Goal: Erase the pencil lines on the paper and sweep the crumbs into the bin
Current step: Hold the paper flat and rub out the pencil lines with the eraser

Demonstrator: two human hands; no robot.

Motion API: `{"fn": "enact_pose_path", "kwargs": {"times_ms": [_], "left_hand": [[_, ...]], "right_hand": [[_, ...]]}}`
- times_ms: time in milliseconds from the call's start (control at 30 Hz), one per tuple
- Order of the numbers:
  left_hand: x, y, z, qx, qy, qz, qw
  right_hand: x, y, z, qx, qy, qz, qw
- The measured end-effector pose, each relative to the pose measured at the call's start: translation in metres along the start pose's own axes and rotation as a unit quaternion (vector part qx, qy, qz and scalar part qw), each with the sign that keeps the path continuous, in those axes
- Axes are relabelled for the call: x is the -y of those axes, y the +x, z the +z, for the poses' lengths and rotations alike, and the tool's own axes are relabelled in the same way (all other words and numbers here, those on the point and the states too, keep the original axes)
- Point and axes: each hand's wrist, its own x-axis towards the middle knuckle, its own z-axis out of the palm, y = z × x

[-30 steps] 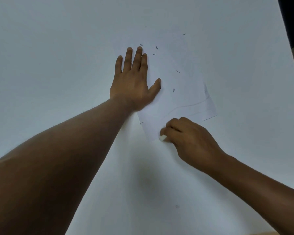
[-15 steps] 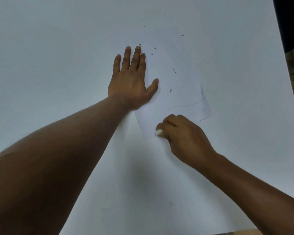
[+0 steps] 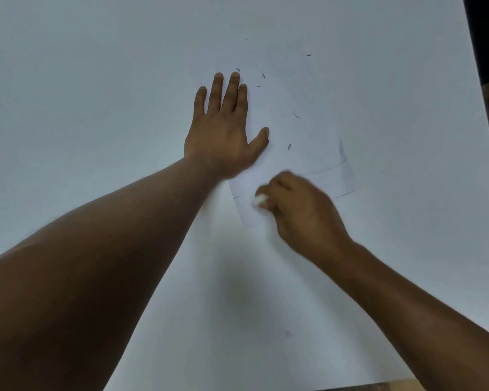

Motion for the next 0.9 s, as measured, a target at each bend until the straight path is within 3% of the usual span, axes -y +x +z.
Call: {"fn": "enact_pose_path", "kwargs": {"times_ms": [200, 400, 633, 800, 900], "left_hand": [[0.000, -0.001, -0.001, 0.003, 0.006, -0.002, 1.000], [0.000, 0.000, 0.000, -0.001, 0.004, -0.004, 1.000], [0.000, 0.000, 0.001, -0.002, 0.005, -0.001, 1.000], [0.000, -0.001, -0.001, 0.001, 0.000, -0.003, 1.000], [0.000, -0.002, -0.001, -0.003, -0.002, -0.003, 1.000]], "right_hand": [[-0.005, 0.017, 0.006, -0.025, -0.062, -0.011, 0.998], [-0.008, -0.020, -0.010, 0.063, -0.063, -0.044, 0.995], [-0.013, 0.028, 0.002, -0.013, -0.080, -0.025, 0.996], [-0.009, -0.021, -0.001, 0.015, -0.057, -0.035, 0.998], [-0.011, -0.029, -0.006, 0.036, 0.006, 0.007, 0.999]]}}
